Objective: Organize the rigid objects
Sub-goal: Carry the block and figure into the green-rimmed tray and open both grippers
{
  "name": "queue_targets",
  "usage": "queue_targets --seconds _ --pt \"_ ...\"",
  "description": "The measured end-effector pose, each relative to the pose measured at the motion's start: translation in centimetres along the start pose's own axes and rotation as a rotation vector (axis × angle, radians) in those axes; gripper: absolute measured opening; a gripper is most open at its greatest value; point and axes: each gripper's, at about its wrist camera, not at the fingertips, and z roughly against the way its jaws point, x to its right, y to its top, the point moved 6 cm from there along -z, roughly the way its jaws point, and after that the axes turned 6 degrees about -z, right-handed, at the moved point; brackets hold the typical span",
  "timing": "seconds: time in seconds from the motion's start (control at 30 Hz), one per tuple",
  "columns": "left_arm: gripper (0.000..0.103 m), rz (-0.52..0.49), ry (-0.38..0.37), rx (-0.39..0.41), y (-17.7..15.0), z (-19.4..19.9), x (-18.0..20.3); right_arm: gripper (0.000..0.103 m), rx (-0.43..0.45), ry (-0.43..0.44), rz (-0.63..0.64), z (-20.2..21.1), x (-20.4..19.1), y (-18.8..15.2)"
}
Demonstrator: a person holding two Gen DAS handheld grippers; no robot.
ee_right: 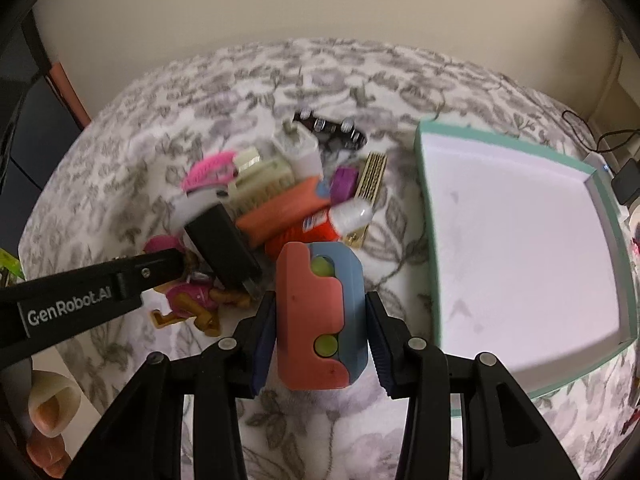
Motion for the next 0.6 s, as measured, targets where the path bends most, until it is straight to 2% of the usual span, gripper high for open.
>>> queue_targets --seconds 0.3,0.47,0.6 --pt "0.039 -0.034 0.009 0.115 1.3 3.8 0.8 0.044 0.031 0.002 -0.093 1.5 3.0 1.6" --pt "0.039 -0.051 0.013 0.146 1.7 4.9 1.6 0.044 0.047 0.003 -0.150 2.3 5.0 2.3" --pt "0.039 -0.072 -0.015 0.162 2.1 5.5 3.1 0.044 0.070 -0.024 -0.186 2.8 6.9 3.0"
